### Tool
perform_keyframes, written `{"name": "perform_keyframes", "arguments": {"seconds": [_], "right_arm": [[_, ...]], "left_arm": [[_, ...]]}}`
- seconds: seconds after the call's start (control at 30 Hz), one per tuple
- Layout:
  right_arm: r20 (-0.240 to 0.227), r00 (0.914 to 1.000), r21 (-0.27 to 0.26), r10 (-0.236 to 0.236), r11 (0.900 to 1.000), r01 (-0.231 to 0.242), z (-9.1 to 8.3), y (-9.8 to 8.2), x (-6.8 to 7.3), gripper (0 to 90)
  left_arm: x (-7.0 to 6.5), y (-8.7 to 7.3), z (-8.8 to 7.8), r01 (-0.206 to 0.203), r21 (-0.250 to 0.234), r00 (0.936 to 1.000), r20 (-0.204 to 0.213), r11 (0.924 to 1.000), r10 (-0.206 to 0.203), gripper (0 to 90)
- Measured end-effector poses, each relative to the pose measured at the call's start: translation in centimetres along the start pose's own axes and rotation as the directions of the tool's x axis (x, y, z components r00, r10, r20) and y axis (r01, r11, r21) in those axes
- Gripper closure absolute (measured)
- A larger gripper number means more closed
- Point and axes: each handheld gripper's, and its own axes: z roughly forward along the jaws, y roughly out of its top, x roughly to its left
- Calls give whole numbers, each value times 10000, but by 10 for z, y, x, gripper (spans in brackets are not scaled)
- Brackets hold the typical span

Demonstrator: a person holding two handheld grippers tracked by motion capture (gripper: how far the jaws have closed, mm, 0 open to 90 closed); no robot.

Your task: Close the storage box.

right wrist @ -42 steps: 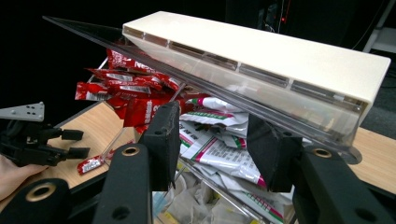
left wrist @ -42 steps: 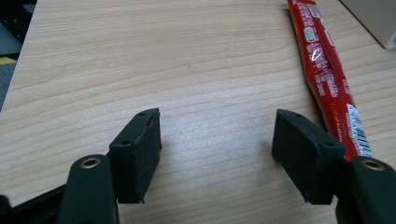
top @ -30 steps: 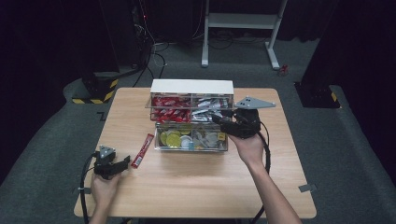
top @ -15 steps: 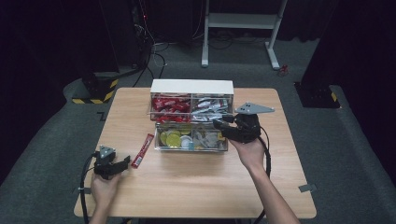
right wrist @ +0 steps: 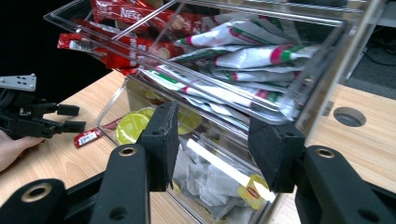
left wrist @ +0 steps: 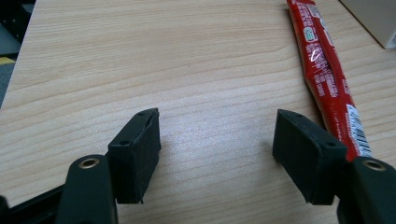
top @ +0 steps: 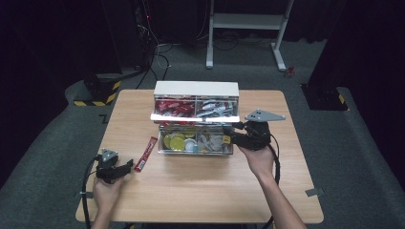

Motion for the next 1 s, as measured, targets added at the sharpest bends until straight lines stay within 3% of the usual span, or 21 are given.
{"name": "perform_keyframes", "arguments": {"seconds": [1.0], "right_arm": [[571,9975,-824,422,9959,-374,-30,-13,-25,504]], "left_arm": [[0,0,0,-1,-1,10000,-2,10000,1,324]]}}
